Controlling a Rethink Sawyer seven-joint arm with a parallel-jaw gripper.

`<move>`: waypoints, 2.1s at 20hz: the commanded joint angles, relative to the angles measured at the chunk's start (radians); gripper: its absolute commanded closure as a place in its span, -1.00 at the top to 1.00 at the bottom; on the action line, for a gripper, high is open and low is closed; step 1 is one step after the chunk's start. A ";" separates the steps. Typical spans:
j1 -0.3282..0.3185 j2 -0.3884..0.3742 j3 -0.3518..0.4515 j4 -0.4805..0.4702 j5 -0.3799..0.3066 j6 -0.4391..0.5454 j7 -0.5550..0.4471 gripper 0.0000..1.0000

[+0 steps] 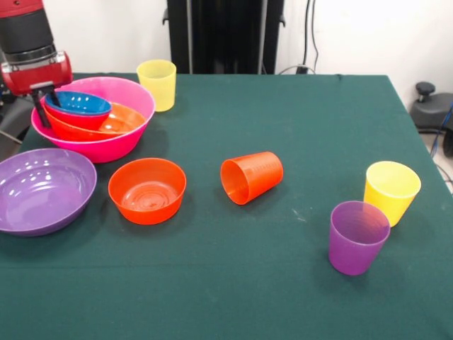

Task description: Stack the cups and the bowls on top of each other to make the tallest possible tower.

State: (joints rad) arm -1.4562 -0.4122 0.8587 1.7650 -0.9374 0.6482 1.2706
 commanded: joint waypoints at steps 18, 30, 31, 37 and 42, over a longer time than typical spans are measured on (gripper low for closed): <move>0.359 -0.015 -0.307 0.253 -0.045 -0.366 0.354 -1.00; 0.566 -0.043 -0.511 0.280 -0.032 -0.565 0.549 -1.00; 0.585 -0.039 -0.529 0.280 -0.029 -0.584 0.563 -1.00; 0.679 -0.035 -0.610 0.291 0.001 -0.668 0.627 -1.00; 0.733 -0.029 -0.654 0.295 0.016 -0.711 0.667 -1.00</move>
State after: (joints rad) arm -0.8382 -0.5816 0.2642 1.9565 -0.9214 -0.0728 1.8135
